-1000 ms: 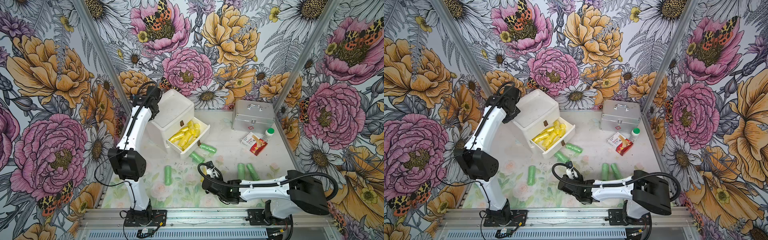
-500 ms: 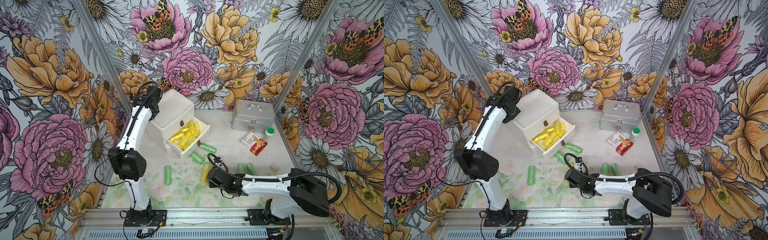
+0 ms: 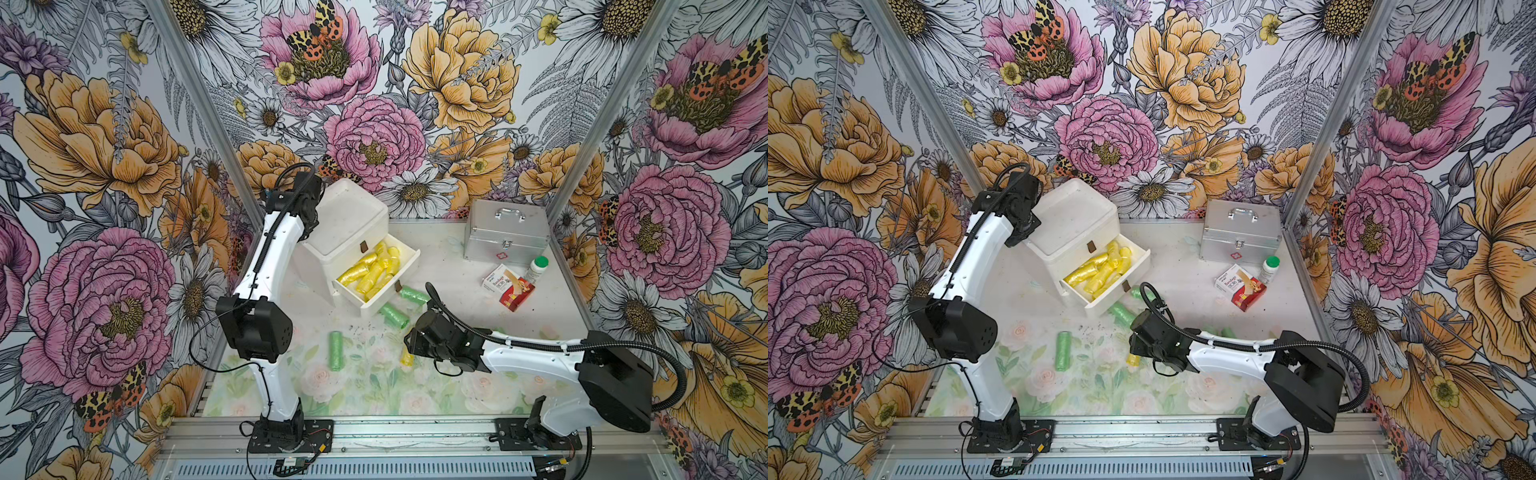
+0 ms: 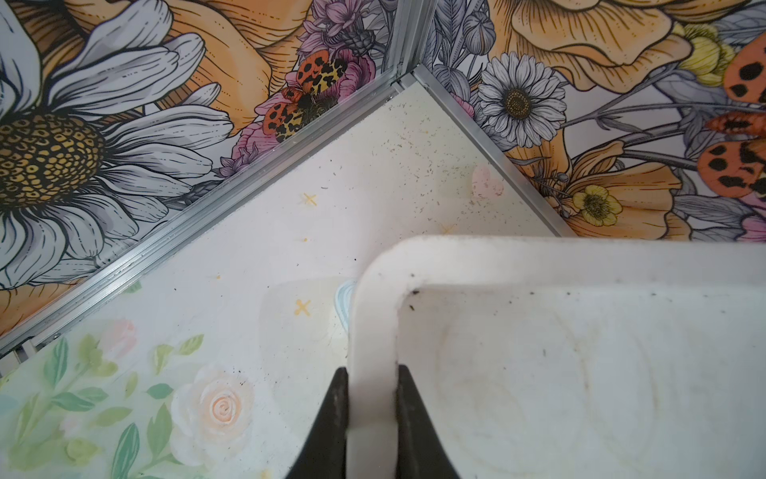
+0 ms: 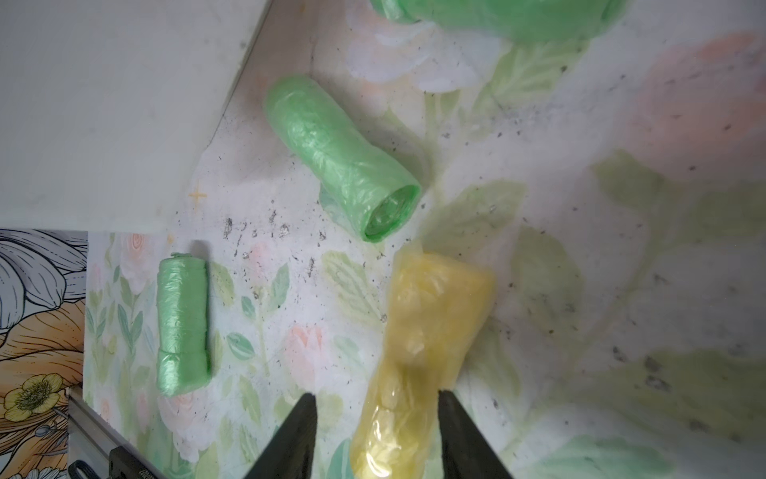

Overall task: Sort the rolls of trash bags by color and place them into the drawer
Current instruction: Pick up the roll of trash bags from the center of the board.

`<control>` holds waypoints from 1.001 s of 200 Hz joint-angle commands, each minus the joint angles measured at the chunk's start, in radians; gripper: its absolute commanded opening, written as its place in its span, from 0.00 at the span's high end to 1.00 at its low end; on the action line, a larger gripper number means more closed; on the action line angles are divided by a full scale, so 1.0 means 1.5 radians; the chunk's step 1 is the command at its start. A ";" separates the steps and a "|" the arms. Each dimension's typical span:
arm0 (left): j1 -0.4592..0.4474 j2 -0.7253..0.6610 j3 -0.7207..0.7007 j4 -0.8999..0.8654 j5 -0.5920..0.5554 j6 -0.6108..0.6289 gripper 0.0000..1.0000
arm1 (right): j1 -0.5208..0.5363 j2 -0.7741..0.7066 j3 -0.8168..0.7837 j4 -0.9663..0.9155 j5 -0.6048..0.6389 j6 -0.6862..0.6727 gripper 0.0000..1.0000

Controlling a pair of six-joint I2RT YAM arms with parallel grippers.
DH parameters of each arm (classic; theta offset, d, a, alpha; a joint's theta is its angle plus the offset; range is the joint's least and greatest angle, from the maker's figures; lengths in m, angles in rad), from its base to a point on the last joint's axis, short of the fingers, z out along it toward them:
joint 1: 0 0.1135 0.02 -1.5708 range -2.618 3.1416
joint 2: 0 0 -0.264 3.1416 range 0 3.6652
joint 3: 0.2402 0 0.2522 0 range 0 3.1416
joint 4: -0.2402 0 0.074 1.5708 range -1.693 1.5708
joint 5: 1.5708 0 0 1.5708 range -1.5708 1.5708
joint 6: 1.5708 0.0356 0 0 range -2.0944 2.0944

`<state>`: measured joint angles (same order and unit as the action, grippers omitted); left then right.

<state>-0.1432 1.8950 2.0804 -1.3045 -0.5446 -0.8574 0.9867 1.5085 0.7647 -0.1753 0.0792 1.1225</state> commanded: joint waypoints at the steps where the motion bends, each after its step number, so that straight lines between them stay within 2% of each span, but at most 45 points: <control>1: -0.011 0.045 -0.031 -0.047 0.050 -0.014 1.00 | -0.004 0.035 0.016 -0.002 -0.019 0.020 0.51; 128: -0.011 0.073 -0.019 -0.047 0.057 -0.005 1.00 | -0.045 0.113 0.048 -0.002 -0.014 -0.002 0.51; 162: -0.011 0.073 -0.021 -0.048 0.058 -0.003 1.00 | -0.051 0.122 0.052 -0.002 -0.015 -0.011 0.67; 200: -0.011 0.074 -0.024 -0.047 0.060 -0.005 1.00 | -0.049 0.119 0.030 -0.002 -0.014 -0.007 0.76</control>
<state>-0.1486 1.9091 2.0930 -1.3167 -0.5621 -0.8570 0.9146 1.6661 0.8257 -0.1749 0.0509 1.1168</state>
